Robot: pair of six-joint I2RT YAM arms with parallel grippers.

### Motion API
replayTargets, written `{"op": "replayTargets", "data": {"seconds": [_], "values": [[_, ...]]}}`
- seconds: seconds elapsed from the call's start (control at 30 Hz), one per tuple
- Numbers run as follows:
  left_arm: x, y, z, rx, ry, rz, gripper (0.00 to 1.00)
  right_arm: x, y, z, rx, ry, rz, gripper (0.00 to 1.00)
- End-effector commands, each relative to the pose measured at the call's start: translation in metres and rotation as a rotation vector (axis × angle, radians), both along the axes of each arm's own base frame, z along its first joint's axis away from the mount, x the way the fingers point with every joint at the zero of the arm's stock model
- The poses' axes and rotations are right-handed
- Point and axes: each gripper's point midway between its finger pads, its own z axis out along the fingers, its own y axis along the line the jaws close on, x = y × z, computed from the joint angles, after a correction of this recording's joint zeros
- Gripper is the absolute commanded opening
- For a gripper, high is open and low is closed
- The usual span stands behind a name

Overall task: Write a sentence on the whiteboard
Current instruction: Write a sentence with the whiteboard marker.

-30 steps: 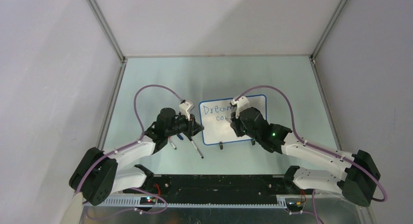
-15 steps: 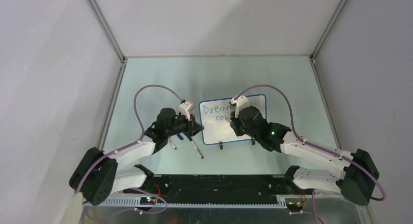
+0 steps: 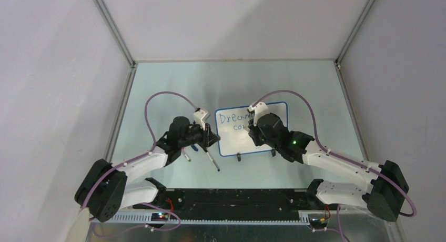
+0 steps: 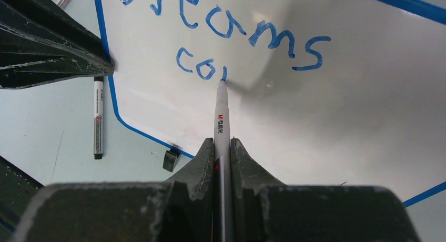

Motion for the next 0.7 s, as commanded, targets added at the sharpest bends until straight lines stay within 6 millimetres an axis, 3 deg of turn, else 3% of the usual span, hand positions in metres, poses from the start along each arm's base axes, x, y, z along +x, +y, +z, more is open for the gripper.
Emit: {"op": "replayTargets", "data": {"seconds": [0.0,0.67], "values": [[0.0037,-0.0048,0.0167,-0.018,-0.061,-0.022,0.26,0.0162,-0.0015,0.0203,0.007,-0.06,-0.039,0.0],[0.0033,-0.0051,0.0166,-0.019,-0.06,-0.024,0.26,0.0211,-0.0092,0.0266,0.014,-0.069,-0.069,0.0]]}}
